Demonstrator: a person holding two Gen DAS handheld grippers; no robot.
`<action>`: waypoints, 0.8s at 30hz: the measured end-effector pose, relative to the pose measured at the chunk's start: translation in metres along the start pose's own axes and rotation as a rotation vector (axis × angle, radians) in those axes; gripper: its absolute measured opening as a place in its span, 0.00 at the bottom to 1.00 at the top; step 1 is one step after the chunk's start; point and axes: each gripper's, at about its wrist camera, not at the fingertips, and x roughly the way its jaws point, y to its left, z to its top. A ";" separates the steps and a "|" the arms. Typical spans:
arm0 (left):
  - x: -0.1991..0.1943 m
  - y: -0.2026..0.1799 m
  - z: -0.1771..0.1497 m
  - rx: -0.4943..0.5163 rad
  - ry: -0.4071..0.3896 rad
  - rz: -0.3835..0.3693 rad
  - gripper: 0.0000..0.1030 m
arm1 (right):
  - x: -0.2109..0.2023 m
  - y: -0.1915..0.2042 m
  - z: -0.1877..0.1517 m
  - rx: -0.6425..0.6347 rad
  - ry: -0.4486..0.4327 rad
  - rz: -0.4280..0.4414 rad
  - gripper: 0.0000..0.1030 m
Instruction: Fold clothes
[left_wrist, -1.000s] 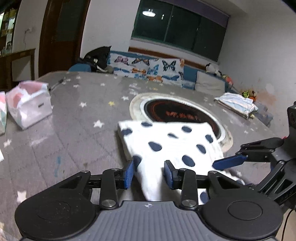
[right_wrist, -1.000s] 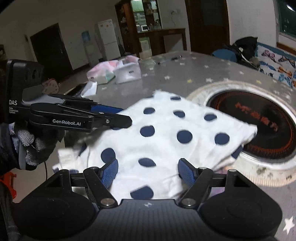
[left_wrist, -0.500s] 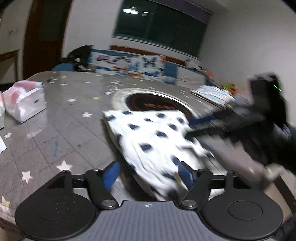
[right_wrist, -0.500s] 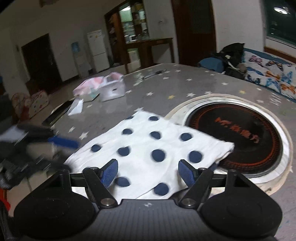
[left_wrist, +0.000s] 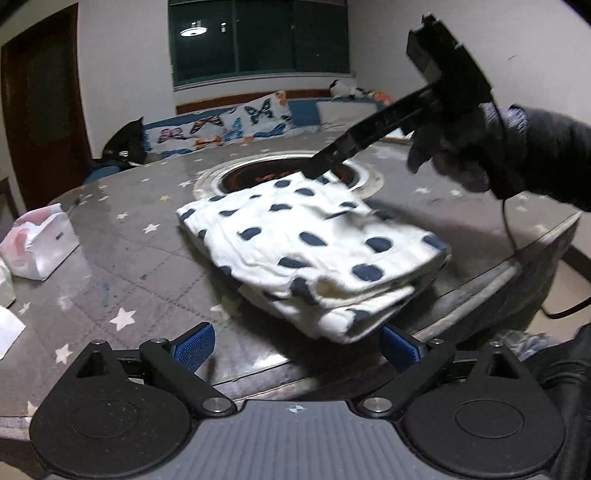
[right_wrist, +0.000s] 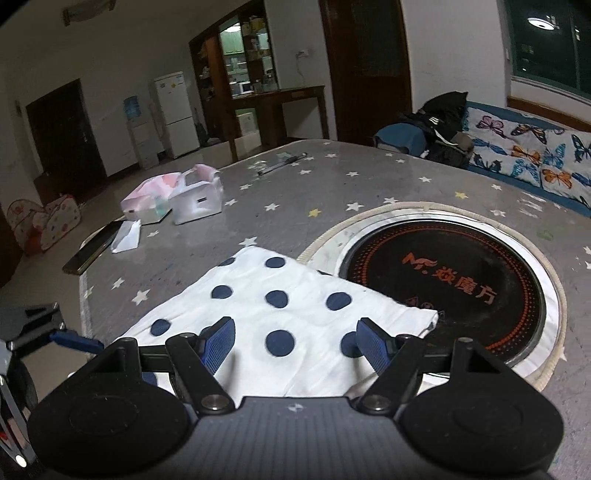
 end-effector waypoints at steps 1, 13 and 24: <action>0.002 -0.001 -0.001 0.006 0.005 0.017 0.95 | 0.001 -0.001 0.000 0.002 0.000 -0.004 0.72; 0.008 0.035 -0.004 -0.150 0.020 0.179 0.95 | 0.013 -0.021 -0.001 0.045 0.016 -0.050 0.78; 0.026 0.093 0.009 -0.249 0.017 0.373 0.95 | 0.031 -0.052 0.000 0.141 0.029 -0.081 0.78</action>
